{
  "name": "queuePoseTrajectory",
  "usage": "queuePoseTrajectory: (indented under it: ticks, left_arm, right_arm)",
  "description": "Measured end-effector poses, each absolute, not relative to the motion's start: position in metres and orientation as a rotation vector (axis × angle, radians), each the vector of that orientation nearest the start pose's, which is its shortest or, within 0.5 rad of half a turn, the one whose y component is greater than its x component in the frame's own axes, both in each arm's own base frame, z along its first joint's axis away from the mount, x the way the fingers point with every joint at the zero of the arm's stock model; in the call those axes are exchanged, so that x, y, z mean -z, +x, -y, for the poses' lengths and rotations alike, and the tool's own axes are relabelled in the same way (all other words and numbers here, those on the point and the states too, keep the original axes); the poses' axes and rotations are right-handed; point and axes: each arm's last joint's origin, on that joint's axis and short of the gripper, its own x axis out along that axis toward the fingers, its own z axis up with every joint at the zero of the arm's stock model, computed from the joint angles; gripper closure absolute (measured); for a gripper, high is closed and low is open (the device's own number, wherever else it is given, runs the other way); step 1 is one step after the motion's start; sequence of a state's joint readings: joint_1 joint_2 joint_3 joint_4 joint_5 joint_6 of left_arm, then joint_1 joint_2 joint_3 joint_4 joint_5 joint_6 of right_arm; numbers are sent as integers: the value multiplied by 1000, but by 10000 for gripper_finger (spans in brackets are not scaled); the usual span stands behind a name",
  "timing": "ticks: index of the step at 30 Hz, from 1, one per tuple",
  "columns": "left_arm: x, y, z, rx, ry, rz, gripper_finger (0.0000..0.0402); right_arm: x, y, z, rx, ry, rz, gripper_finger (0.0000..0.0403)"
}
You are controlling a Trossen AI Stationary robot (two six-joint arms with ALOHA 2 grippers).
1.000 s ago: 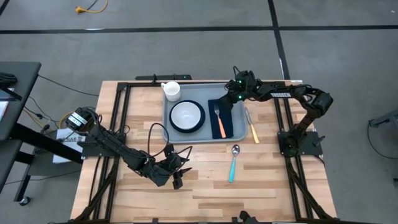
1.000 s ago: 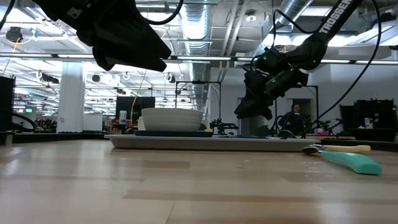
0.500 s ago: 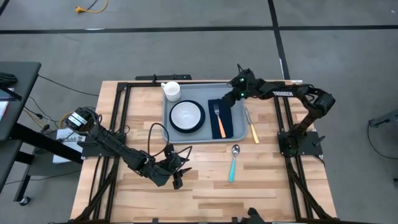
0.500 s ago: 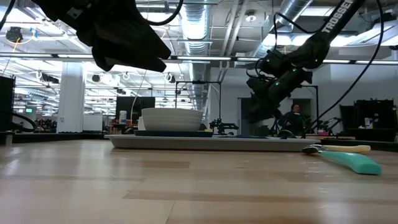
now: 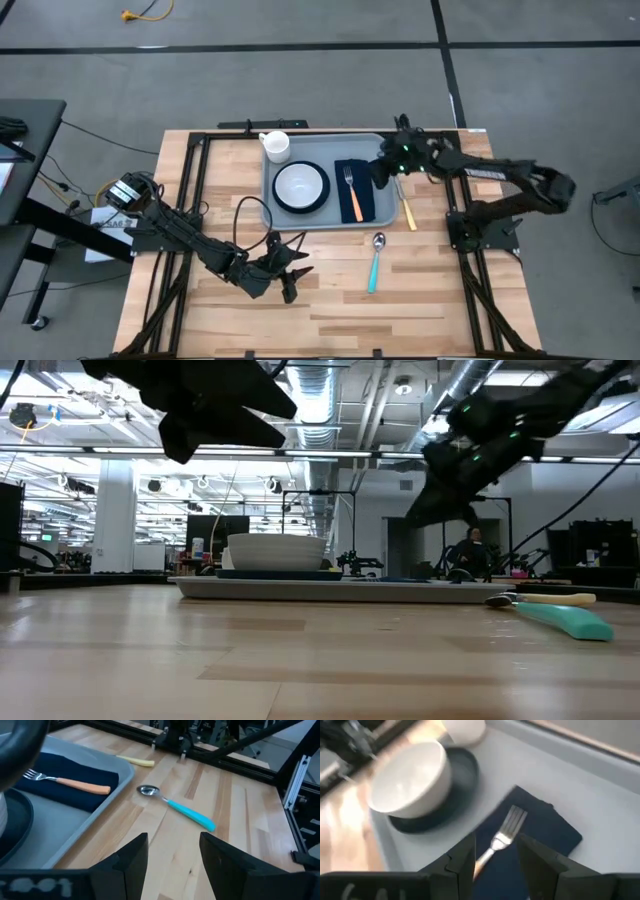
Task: Set up tray
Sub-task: Put the blue spoon to the right of the green plate on the blue napkin on the gray tray
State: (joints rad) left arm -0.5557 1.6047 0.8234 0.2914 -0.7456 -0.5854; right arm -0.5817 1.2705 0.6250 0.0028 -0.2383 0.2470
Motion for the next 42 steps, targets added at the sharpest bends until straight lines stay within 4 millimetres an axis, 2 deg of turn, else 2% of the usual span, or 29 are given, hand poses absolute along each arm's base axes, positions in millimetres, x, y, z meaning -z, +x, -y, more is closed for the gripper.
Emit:
queuePoseTrajectory:
  ticks: [9, 13, 16, 22, 27, 30, 34, 37, 40, 42]
  left_arm:
    - [-199, 292, 145, -315, -313, -283, 235]
    - [-189, 306, 142, -298, -352, -235, 235]
    - [-173, 324, 145, -230, -373, -224, 235]
    - [-137, 361, 151, -199, -329, -351, 235]
    - [-130, 368, 158, -170, -245, -510, 235]
    - [-140, 355, 163, -214, -154, -541, 235]
    - [-181, 327, 171, -257, -16, -480, 235]
    - [-205, 292, 172, -297, 74, -426, 235]
    - [-230, 248, 165, -294, 79, -341, 235]
    - [-236, 220, 156, -248, 58, -312, 235]
  right_arm:
    - [-204, 193, 51, 374, 444, -219, 269]
    - [-203, 190, 16, 354, 412, -92, 270]
    - [-202, 189, -7, 305, 398, -85, 270]
    - [-197, 186, -50, 157, 400, -133, 270]
    - [-193, 178, -75, 50, 521, -184, 276]
    - [-192, 172, -87, -1, 600, -204, 279]
    - [-188, 165, -99, 52, 648, -200, 284]
    - [-185, 161, -108, 132, 665, -159, 285]
    - [-178, 158, -118, 236, 649, -102, 285]
    - [-174, 159, -125, 310, 619, -59, 285]
